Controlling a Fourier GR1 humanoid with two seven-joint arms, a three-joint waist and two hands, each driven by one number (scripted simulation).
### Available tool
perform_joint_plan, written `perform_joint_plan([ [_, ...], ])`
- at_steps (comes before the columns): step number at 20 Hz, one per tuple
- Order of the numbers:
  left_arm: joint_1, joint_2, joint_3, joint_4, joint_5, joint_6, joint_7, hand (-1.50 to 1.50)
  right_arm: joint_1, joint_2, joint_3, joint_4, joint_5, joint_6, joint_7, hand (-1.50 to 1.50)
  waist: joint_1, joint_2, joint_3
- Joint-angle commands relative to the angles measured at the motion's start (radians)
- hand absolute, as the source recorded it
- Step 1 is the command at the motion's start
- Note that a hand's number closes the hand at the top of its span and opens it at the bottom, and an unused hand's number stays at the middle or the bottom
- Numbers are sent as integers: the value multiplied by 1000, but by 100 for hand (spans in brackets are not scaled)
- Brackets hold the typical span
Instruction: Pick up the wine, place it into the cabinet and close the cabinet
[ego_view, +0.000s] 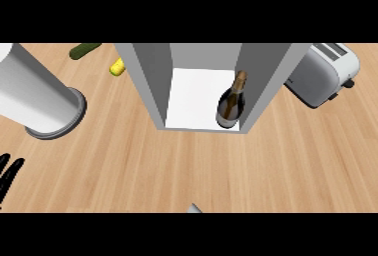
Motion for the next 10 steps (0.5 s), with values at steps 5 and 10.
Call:
perform_joint_plan([
  [5, 52, 58, 106, 121, 31, -185, -41, -150, -227, 99, 47, 161, 66, -251, -57, 150, 5, 7, -2],
  [10, 100, 91, 143, 120, 39, -243, -38, -150, -356, 99, -46, 270, 15, -312, -57, 150, 22, 12, 0],
])
